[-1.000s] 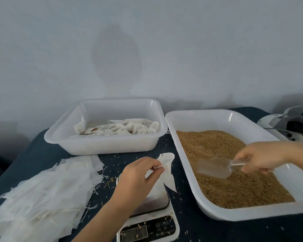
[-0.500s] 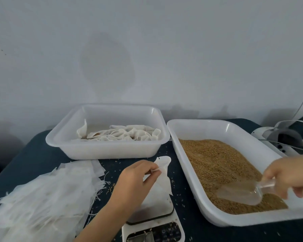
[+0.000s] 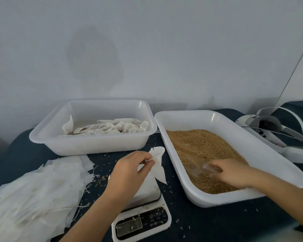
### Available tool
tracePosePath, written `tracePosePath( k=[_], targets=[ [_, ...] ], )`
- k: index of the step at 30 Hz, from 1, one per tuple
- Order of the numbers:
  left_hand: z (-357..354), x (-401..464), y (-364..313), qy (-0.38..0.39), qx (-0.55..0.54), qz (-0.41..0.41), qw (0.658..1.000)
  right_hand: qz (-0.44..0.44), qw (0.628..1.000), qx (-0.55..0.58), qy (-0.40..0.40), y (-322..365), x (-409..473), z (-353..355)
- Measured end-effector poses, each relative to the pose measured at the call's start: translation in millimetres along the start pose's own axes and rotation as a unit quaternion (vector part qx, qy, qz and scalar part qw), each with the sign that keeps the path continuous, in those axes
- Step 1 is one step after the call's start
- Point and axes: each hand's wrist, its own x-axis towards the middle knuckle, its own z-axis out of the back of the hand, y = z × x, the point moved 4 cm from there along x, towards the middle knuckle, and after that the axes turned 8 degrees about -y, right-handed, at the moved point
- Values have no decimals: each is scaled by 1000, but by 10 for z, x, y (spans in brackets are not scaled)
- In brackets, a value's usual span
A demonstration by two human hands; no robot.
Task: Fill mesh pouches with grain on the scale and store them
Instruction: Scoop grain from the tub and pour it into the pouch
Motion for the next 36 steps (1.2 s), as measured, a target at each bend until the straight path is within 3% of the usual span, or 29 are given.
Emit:
tracePosePath(
  k=[6, 27, 36],
  targets=[
    [11, -20, -18, 8, -4, 35, 999, 14, 999, 9, -37, -6, -31, 134],
    [-22, -33, 40, 27, 53, 19, 998, 17, 997, 71, -15, -198, -230, 500],
    [-40, 23, 80, 41, 88, 11, 995, 64, 988, 127, -53, -86, -226, 662]
  ],
)
